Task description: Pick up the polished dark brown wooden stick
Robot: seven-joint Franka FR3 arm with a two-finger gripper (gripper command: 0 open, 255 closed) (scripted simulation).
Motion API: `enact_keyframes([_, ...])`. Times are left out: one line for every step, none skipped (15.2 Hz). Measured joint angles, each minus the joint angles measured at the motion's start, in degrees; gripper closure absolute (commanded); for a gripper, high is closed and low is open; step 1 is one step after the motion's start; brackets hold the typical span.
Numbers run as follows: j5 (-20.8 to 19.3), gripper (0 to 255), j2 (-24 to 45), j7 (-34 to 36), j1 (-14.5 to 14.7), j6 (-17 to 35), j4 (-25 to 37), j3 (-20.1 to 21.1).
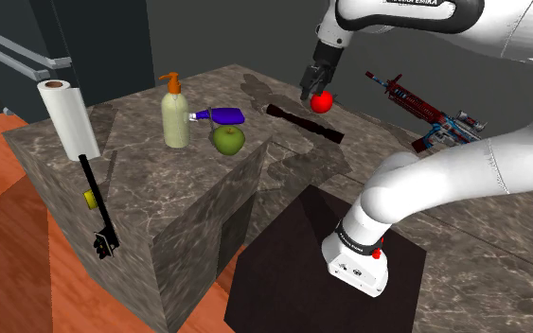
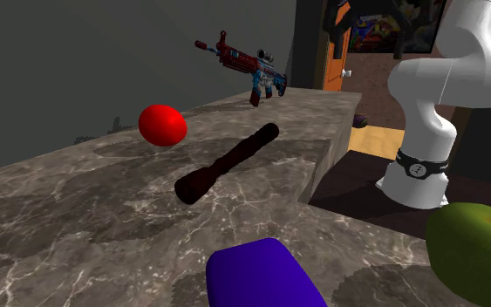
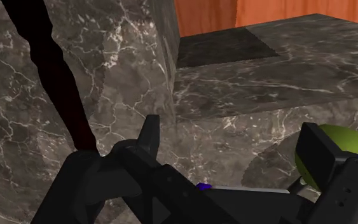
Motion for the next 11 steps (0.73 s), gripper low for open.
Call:
enact_keyframes([-0.41,0,0.92,-1.42,-0.09,1.13,-0.27,-1.16])
enact_keyframes([-0.98,0,2.30,-3.21,-0.26,2.62,-0.43,-2.74])
enact_keyframes([-1.43,0,3.49,-4.84,-0.38,4.10,-0.80,-4.13])
enact_keyframes([-1.66,0,5.07,-6.48,-0.35,4.91,-0.07,-5.45])
enact_keyframes([-1.91,0,6.59,-8.11,-0.35,6.14,0.13,-6.80])
enact_keyframes([-1.94,0,8.37,-9.57,-0.17,7.61,0.34,-8.03])
enact_keyframes([-1.91,0,9.99,-10.97,-0.01,8.87,0.58,-9.14])
enact_keyframes([-1.86,0,12.12,-12.84,0.11,10.37,1.12,-10.70])
enact_keyframes([-1.68,0,13.80,-14.47,0.27,11.23,1.80,-11.88])
enact_keyframes([-1.39,0,15.62,-16.15,0.45,12.35,2.37,-13.13])
enact_keyframes([-0.99,0,17.35,-17.83,0.64,12.92,3.32,-14.26])
